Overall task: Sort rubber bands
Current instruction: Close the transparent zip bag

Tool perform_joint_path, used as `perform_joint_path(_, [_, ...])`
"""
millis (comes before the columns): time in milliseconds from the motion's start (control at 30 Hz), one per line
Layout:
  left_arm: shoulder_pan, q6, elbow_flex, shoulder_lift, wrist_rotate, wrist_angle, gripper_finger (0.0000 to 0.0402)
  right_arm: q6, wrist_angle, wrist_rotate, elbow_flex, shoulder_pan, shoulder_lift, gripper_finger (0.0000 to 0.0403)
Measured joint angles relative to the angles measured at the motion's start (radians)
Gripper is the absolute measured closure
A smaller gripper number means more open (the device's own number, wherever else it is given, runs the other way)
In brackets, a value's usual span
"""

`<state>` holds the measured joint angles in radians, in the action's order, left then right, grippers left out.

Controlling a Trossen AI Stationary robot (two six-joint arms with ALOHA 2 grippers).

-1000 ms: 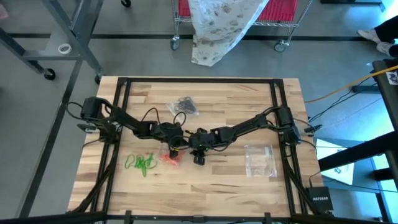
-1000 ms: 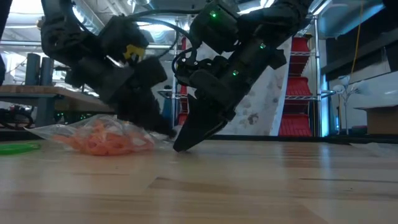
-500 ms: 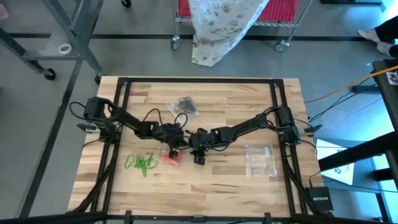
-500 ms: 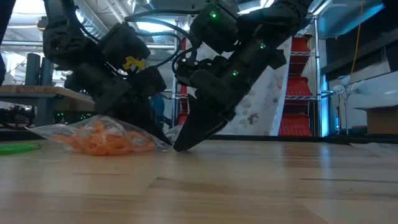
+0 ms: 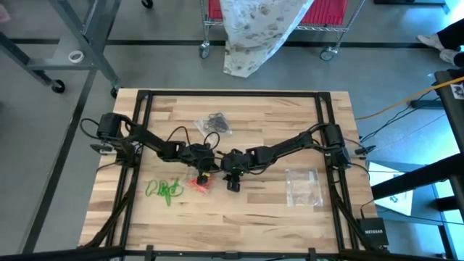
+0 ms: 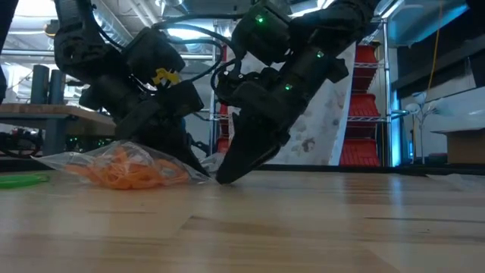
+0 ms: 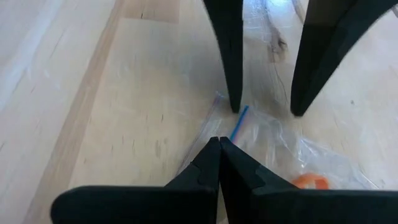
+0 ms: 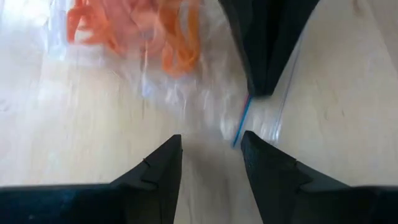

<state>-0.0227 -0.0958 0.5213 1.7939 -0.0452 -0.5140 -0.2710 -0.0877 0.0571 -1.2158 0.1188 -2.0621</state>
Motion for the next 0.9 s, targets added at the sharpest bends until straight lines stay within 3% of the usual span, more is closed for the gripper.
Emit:
perform_joint_path(167, [-0.003, -0.014, -0.002, -0.002, 0.0, 0.001, 0.04, -0.008, -0.046, 0.014, 0.004, -0.001, 0.04, 0.024])
perform_joint_path(333, [-0.003, -0.016, -0.006, -0.003, 0.0, -0.02, 0.04, 0.021, 0.024, 0.014, 0.003, 0.0, 0.059, 0.024])
perform_joint_path(633, [-0.003, -0.017, -0.007, -0.002, -0.002, -0.032, 0.04, 0.061, 0.149, 0.006, 0.002, -0.003, -0.037, 0.024])
perform_joint_path(900, [-0.003, -0.017, -0.007, -0.002, -0.003, -0.032, 0.04, 0.062, 0.152, -0.013, -0.001, -0.003, -0.041, 0.024])
